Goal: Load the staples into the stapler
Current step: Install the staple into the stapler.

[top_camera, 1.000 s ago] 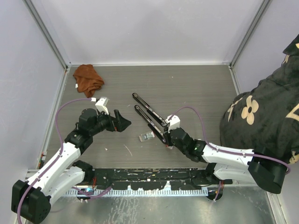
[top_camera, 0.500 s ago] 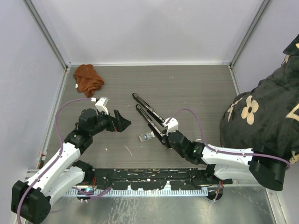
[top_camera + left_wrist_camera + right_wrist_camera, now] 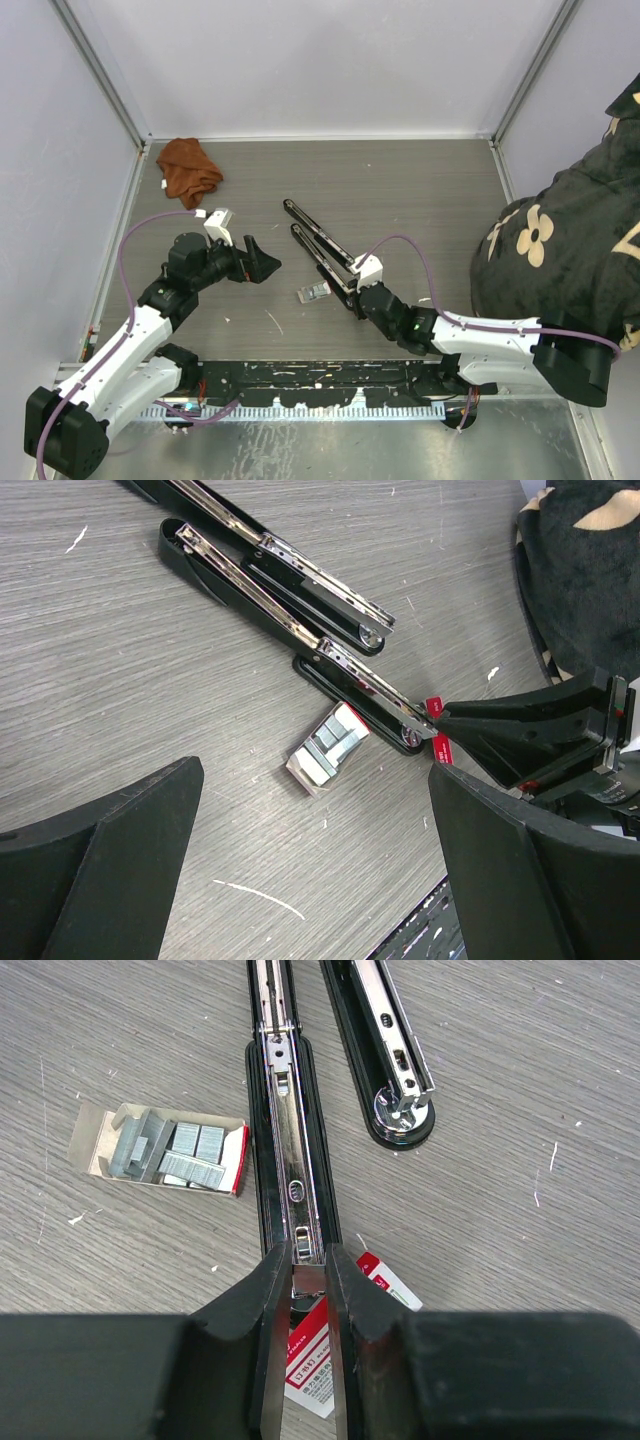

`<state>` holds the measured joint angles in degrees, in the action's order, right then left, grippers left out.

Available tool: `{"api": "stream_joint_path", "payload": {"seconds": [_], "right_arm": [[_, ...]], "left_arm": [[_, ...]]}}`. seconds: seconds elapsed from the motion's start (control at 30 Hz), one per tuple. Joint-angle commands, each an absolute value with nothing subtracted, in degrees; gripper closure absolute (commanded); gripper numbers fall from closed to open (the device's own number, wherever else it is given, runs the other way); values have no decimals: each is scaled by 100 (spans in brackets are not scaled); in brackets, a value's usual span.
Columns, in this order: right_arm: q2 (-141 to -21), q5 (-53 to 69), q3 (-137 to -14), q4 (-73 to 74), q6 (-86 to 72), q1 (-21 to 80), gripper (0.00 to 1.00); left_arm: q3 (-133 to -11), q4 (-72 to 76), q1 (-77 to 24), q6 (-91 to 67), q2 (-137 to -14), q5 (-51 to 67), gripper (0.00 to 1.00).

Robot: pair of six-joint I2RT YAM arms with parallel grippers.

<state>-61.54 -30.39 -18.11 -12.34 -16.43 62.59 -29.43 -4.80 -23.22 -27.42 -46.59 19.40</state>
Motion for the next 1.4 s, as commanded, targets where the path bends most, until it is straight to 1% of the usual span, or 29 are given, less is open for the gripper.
{"api": "stream_joint_path", "payload": {"seconds": [0.0, 0.43, 0.57, 0.6, 0.73, 0.93, 1.03, 1.1, 1.37], "right_arm": [[-6179, -3207, -1737, -1534, -1782, 6304, 76], [-6287, -3442, -1542, -1820, -1885, 6509, 75], [-6286, -3510, -1530, -1791, -1958, 6564, 68], [-6282, -3514, -1552, -1762, -1965, 6565, 64], [-6178, -3542, -1745, -1493, -1965, 6565, 54], [-5605, -3625, -2057, -1057, -2074, 6565, 37], [-5252, -3666, -2280, -563, -2179, 6545, 31], [-5129, -3508, -2425, -195, -2301, 6399, 30], [-5065, -2204, -2444, 555, -2720, 5579, 34]], "left_arm": [[-3006, -334, -2303, -2646, -4542, 2046, 2], [-3015, -330, -2303, -2637, -4522, 2049, 2], [-3008, -334, -2303, -2628, -4522, 2049, 2], [-3008, -334, -2303, -2638, -4526, 2044, 2], [-3021, -342, -2303, -2637, -4518, 2053, 2], [-3046, -368, -2303, -2636, -4507, 2044, 2], [-3063, -387, -2303, -2637, -4492, 2044, 2], [-3073, -390, -2303, -2637, -4481, 2035, 2], [-3079, -395, -2303, -2646, -4531, 2074, 2]]}}
